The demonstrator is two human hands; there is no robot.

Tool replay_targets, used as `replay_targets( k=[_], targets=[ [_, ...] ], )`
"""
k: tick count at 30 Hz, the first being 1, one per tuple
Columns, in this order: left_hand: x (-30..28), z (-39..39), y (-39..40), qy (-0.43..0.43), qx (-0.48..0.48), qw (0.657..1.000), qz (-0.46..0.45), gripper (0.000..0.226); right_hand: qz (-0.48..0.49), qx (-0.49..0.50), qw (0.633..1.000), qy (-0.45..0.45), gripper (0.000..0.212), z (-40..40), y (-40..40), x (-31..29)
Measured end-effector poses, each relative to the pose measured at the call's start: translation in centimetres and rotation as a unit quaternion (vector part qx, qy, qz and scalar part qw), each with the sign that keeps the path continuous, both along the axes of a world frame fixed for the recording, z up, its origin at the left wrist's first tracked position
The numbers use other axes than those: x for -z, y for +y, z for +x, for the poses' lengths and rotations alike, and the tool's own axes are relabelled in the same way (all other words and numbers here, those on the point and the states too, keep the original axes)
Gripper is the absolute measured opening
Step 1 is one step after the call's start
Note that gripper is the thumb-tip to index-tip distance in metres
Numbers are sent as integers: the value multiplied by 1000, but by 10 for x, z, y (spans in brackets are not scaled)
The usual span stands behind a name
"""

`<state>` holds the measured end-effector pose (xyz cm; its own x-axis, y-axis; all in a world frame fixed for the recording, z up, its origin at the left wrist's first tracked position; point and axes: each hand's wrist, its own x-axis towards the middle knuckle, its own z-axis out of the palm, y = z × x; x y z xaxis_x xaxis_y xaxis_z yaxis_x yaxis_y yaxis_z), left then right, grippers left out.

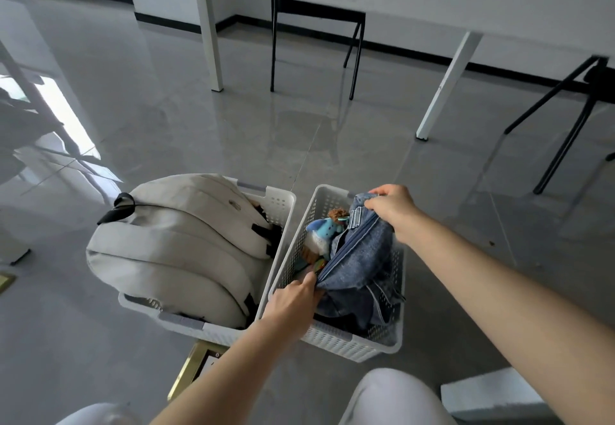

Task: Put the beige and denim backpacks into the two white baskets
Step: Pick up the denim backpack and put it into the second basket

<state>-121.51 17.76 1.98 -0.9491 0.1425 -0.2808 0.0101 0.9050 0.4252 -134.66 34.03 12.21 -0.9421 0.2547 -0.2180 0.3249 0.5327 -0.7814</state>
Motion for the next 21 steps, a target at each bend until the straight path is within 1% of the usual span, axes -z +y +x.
replay_targets(
  k=[2, 5, 6, 7, 9, 10, 11, 12, 13, 14, 15, 16, 17, 18, 20, 21],
  targets=[
    [-6, 7, 1, -3, -1, 1000, 16, 33, -7, 6, 1000, -7, 14, -1, 0, -2],
    [-14, 19, 6, -35, -12, 999, 28, 32, 3, -32, 999, -14, 17, 4, 0, -3],
    [-18, 21, 5, -30, -16, 999, 23, 32, 14, -46, 999, -12, 18, 7, -1, -4],
    [-25, 23, 2, -5, -22, 1000, 13, 32, 26, -54, 998, -6, 17, 7, -1, -5],
    [-45, 23, -8, 87, -54, 995, 3, 28, 28, -53, 998, 14, 18, 4, 1, -17],
    [-56, 22, -13, 149, -80, 985, 29, 25, 6, -36, 999, 28, 21, 0, 2, -26],
    [-68, 21, -16, 225, -103, 966, 78, 23, -26, -12, 999, 45, 25, -4, 3, -35],
    [-79, 22, -16, 298, -113, 938, 137, 20, -62, 17, 996, 63, 29, -7, 4, -44],
    [-87, 23, -15, 349, -106, 912, 187, 19, -101, 41, 991, 81, 31, -10, 5, -50],
    [-93, 26, -10, 366, -83, 902, 214, 18, -128, 57, 985, 96, 32, -11, 7, -53],
    [-95, 29, -4, 351, -49, 909, 220, 18, -131, 62, 984, 101, 33, -10, 8, -52],
    [-91, 31, 2, 306, -14, 929, 206, 19, -112, 58, 988, 91, 33, -9, 8, -50],
    [-86, 32, 7, 243, 14, 954, 176, 21, -82, 50, 993, 71, 33, -6, 8, -45],
    [-79, 31, 10, 182, 28, 971, 152, 21, -51, 41, 997, 51, 33, -5, 8, -41],
    [-74, 26, 13, 99, 12, 985, 143, 22, -32, 12, 999, 35, 31, -5, 6, -39],
    [-75, 24, 15, 86, -5, 985, 149, 23, -37, -9, 999, 34, 29, -7, 2, -40]
  ],
)
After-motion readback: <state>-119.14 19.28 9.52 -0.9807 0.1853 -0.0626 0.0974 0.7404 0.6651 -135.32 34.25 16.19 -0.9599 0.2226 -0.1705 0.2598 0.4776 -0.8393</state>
